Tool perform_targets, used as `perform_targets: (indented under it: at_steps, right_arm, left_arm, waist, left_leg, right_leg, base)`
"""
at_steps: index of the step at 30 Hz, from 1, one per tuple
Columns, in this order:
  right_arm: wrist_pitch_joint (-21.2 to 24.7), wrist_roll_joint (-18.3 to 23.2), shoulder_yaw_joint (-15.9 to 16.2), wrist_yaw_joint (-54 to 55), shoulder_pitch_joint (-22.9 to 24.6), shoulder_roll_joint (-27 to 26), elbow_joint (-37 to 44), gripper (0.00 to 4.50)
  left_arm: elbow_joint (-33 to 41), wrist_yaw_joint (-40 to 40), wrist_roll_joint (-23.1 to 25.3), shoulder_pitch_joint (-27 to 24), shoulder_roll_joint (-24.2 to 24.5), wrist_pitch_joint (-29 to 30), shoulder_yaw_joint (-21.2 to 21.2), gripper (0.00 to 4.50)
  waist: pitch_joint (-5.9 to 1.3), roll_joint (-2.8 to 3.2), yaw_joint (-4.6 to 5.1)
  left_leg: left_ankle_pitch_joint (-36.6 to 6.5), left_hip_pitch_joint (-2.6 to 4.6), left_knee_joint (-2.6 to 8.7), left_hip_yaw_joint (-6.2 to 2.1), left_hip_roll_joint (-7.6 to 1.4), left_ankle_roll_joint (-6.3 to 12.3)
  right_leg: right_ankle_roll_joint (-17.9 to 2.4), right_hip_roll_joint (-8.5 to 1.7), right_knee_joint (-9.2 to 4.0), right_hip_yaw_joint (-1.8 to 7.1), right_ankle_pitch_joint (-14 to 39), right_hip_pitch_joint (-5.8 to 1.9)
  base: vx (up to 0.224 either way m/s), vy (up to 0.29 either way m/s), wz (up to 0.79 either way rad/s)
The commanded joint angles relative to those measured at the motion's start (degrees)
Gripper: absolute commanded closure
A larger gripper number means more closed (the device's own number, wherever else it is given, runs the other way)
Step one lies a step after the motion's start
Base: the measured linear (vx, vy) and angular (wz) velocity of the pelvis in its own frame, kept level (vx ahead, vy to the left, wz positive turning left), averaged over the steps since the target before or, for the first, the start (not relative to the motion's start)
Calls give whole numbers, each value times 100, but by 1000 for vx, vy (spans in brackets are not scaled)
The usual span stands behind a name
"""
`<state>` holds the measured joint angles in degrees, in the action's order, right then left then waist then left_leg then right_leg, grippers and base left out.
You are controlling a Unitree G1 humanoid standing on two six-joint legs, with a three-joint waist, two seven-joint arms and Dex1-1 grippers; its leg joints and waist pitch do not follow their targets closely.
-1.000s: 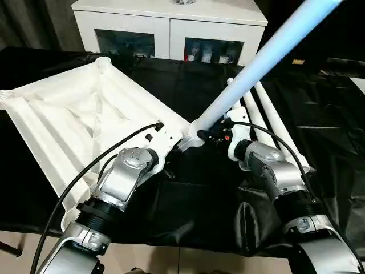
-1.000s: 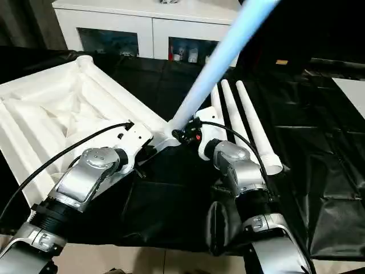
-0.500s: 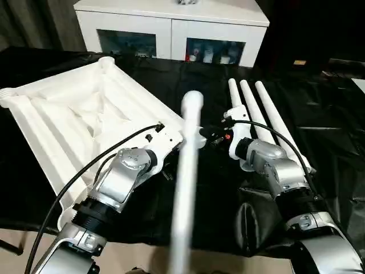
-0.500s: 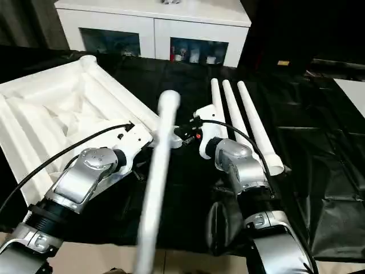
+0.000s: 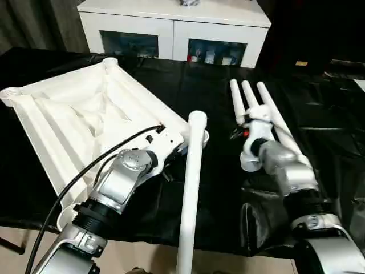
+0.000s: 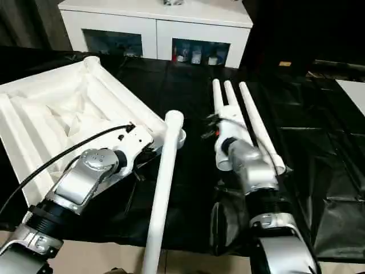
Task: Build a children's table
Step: Insert table leg to table base
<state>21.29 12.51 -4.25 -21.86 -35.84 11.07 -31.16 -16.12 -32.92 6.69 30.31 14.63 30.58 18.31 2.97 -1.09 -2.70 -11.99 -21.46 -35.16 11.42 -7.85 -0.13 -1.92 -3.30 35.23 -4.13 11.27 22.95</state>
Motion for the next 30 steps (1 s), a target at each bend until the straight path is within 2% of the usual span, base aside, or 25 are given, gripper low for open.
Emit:
perform_targets:
  at_steps: [1,2,3,4,5,6,7,8,10,11,12,15,17,19,24,30]
  right_arm:
    - [654,327,-43,-197,45,-86,566,331]
    - [654,327,-43,-197,45,-86,566,327]
    - [921,464,-19,-245,65,-124,801,315]
    - [1491,792,-36,-287,87,-217,1147,299]
    - [1685,906,-48,-293,93,-250,1259,289]
    - [2670,1410,100,-301,248,-427,1955,285]
    - [2670,1410,100,-301,248,-427,1955,280]
    - [2904,1502,190,-321,311,-458,2152,269]
    - [3271,1385,553,-369,524,-467,2396,254]
    - [3271,1385,553,-369,524,-467,2396,245]
    - [3363,1116,833,-356,714,-479,2371,241]
    - [3353,863,1011,-252,848,-490,2259,203]
    - [3528,769,1130,72,954,-441,2313,193]
    - [3638,763,1148,207,980,-412,2365,170]
    - [3913,597,1137,382,1020,-300,2585,130]
    - [3806,644,931,517,1015,-233,3043,89]
  left_arm:
    - [-94,54,151,-7,32,46,88,450]
    - [-94,54,151,-7,32,46,88,450]
    - [-110,55,150,2,38,36,89,450]
    - [-129,62,157,10,48,22,90,450]
    - [-135,65,158,13,51,18,90,450]
    - [-135,85,159,4,53,26,87,450]
    - [-135,85,159,4,53,26,87,450]
    - [-131,92,159,-3,52,31,85,450]
    - [-130,107,158,-17,46,37,78,450]
    - [-130,107,158,-17,46,37,78,450]
    - [-134,116,162,-19,35,38,76,450]
    - [-118,119,165,-23,30,50,77,450]
    - [-99,109,157,-18,48,61,67,450]
    - [-95,103,160,-18,69,61,63,450]
    - [-74,94,171,-17,115,62,60,450]
    - [-101,112,163,17,120,54,56,450]
  waist:
    - [-368,67,-26]
    - [-369,67,-24]
    - [-366,68,-23]
    - [-366,74,-24]
    - [-366,78,-28]
    - [-372,46,-19]
    - [-362,63,-35]
    - [-367,76,-40]
    - [-353,72,-39]
    - [-351,73,-47]
    - [-347,74,-52]
    - [-334,44,-48]
    - [-299,55,-44]
    - [-304,68,-36]
    - [-308,59,-26]
    - [-304,52,-34]
  left_leg:
    - [-547,117,426,-290,-612,331]
    - [-564,115,429,-293,-616,315]
    - [-571,119,433,-296,-615,282]
    - [-517,122,437,-300,-617,268]
    - [-476,123,442,-305,-625,281]
    - [-400,132,444,-301,-633,284]
    - [-352,132,449,-309,-629,316]
    - [-384,133,454,-310,-636,292]
    - [-536,130,459,-302,-630,151]
    - [-561,130,460,-307,-627,91]
    - [-606,131,468,-308,-629,-5]
    - [-678,119,487,-319,-627,-133]
    - [-926,139,508,-322,-620,-244]
    - [-990,156,517,-333,-618,-322]
    - [-969,159,526,-330,-616,-351]
    - [-979,153,521,-328,-607,-329]
  right_leg:
    - [-1574,-659,-341,394,-46,-360]
    - [-1557,-659,-341,395,2,-356]
    - [-1528,-659,-353,396,75,-354]
    - [-1520,-655,-347,398,58,-352]
    - [-1505,-655,-344,404,8,-359]
    - [-1503,-645,-333,400,-90,-342]
    - [-1486,-639,-328,404,-140,-355]
    - [-1461,-661,-330,395,-95,-331]
    - [-1425,-676,-360,406,176,-318]
    - [-1398,-679,-372,405,256,-322]
    - [-1361,-682,-380,411,365,-317]
    - [-1278,-690,-380,416,506,-321]
    - [-1171,-695,-439,431,930,-295]
    - [-1082,-689,-449,438,1041,-287]
    - [-1061,-677,-436,441,876,-286]
    - [-1035,-695,-458,450,967,-296]
  base:
    - [0,0,0]
    - [0,0,0]
    - [0,0,0]
    - [0,0,0]
    - [0,0,0]
    - [0,0,0]
    - [0,0,0]
    - [0,0,0]
    - [0,0,0]
    - [0,0,0]
    - [0,0,0]
    - [0,0,0]
    - [0,0,0]
    - [0,0,0]
    - [0,0,0]
    - [0,0,0]
